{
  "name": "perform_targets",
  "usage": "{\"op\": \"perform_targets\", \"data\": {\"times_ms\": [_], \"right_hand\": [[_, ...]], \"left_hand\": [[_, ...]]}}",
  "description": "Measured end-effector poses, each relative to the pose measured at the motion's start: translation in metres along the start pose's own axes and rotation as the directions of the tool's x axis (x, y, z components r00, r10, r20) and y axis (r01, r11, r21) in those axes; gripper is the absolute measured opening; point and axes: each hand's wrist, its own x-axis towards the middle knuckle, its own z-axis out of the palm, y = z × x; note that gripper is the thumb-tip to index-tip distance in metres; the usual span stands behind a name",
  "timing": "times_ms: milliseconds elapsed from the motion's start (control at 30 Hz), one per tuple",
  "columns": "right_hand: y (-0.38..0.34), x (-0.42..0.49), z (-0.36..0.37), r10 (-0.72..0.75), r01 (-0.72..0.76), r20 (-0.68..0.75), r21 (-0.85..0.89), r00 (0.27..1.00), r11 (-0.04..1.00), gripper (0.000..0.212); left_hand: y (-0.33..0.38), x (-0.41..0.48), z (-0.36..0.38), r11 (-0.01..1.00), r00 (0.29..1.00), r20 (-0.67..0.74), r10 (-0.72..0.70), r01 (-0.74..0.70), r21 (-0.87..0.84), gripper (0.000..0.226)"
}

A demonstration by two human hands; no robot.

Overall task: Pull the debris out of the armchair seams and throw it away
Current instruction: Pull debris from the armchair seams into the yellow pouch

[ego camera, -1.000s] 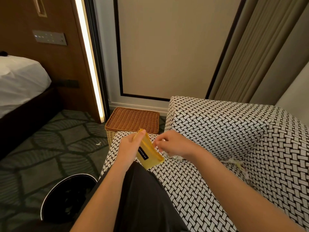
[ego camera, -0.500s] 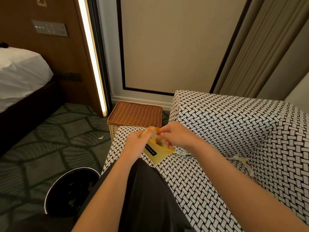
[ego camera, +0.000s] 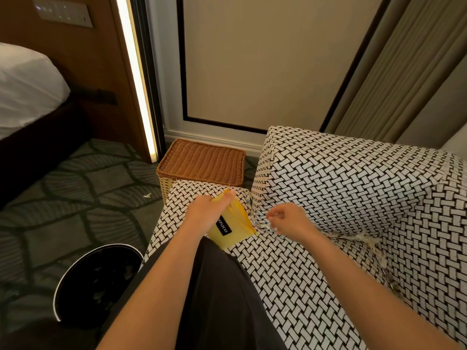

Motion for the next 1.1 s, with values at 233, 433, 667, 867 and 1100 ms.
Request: {"op": "perform_targets", "data": {"times_ms": [233, 433, 667, 867, 1100], "right_hand": [[0.025, 0.037, 0.059, 0.014, -0.029, -0.091, -0.165, 0.996, 0.986, 0.031], [0.008, 0.074, 0.092, 0.063, -0.096, -0.146, -0.233, 0.987, 0.968, 0.021], [0.007, 0.094, 0.106, 0.189, -0.220, -0.137, -0.269, 0.972, 0.937, 0.024], [0.010, 0.089, 0.108, 0.175, -0.212, -0.154, -0.271, 0.973, 0.939, 0.029], [0.020, 0.063, 0.121, 0.038, -0.133, -0.346, -0.254, 0.937, 0.958, 0.025]], "left_hand": [[-0.011, 0.022, 0.000, 0.984, 0.983, 0.084, -0.161, 0.154, 0.092, 0.082], [-0.013, 0.028, 0.001, 0.978, 0.973, 0.102, -0.207, 0.203, 0.045, 0.083], [-0.020, 0.037, -0.002, 0.967, 0.960, 0.132, -0.248, 0.254, -0.031, 0.082], [-0.023, 0.038, -0.006, 0.964, 0.961, 0.119, -0.249, 0.257, -0.062, 0.078], [-0.020, 0.033, -0.004, 0.977, 0.968, 0.150, -0.199, 0.209, -0.051, 0.084]]}}
